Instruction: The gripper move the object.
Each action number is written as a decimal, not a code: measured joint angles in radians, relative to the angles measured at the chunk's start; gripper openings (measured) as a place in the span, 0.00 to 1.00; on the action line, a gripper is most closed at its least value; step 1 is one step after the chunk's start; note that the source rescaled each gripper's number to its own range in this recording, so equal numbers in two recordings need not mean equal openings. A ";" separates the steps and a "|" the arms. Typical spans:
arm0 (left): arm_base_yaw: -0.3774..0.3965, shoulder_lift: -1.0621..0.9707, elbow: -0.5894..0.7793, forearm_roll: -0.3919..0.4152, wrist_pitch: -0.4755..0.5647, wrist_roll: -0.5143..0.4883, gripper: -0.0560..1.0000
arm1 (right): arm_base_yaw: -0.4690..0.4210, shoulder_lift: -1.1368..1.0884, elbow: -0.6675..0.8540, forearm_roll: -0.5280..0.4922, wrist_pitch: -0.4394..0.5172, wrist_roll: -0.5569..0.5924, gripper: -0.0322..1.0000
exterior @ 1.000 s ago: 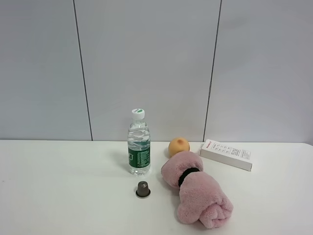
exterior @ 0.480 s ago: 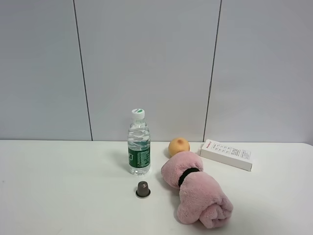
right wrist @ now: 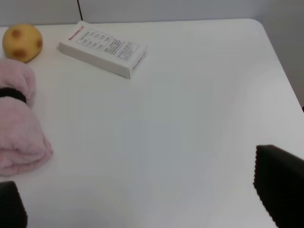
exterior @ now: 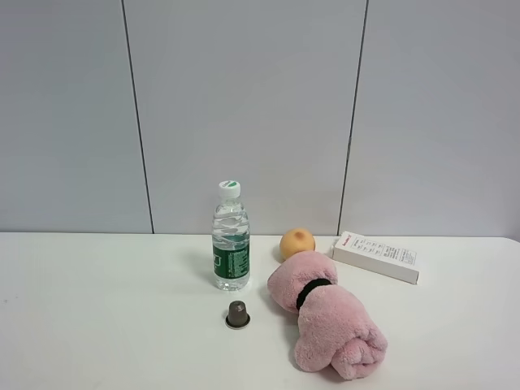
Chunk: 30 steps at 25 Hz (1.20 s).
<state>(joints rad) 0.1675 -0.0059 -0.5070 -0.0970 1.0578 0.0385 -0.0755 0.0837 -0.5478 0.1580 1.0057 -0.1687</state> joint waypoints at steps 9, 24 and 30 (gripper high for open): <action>0.000 0.000 0.000 0.000 0.000 0.000 1.00 | 0.000 -0.052 0.042 -0.018 0.052 0.010 1.00; 0.000 0.000 0.000 0.000 0.000 0.000 1.00 | 0.000 -0.086 0.042 -0.074 0.051 0.090 1.00; 0.000 0.000 0.000 0.000 0.000 0.000 1.00 | 0.000 -0.086 0.042 -0.074 0.051 0.090 1.00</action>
<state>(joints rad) 0.1675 -0.0059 -0.5070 -0.0970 1.0578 0.0385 -0.0755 -0.0021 -0.5058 0.0838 1.0569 -0.0789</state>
